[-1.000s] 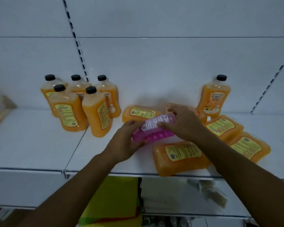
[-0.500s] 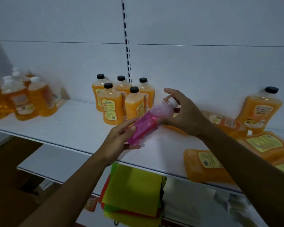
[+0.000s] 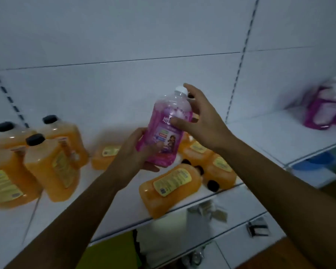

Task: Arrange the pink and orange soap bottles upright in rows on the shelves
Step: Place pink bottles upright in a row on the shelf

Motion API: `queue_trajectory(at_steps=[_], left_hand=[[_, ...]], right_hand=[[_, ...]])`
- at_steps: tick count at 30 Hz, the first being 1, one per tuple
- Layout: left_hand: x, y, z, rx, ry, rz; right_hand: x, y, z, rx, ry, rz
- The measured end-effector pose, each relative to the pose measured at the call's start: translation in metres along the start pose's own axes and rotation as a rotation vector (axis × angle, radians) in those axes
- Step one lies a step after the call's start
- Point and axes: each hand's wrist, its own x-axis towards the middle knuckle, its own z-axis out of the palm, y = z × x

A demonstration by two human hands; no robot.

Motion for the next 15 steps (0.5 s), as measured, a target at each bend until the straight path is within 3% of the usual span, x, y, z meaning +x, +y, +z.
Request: queue_trajectory(at_steps=[9, 15], left_hand=[[0.077, 0.006, 0.182, 0.245, -0.325, 0.119], [0.125, -0.008, 0.32, 0.414, -0.415, 0.215]], right_hand=[[-0.061, 0.054, -0.156, -0.113, 0.422, 0.187], [-0.085, 0.108, -0.276, -0.373, 0.494, 0.251]])
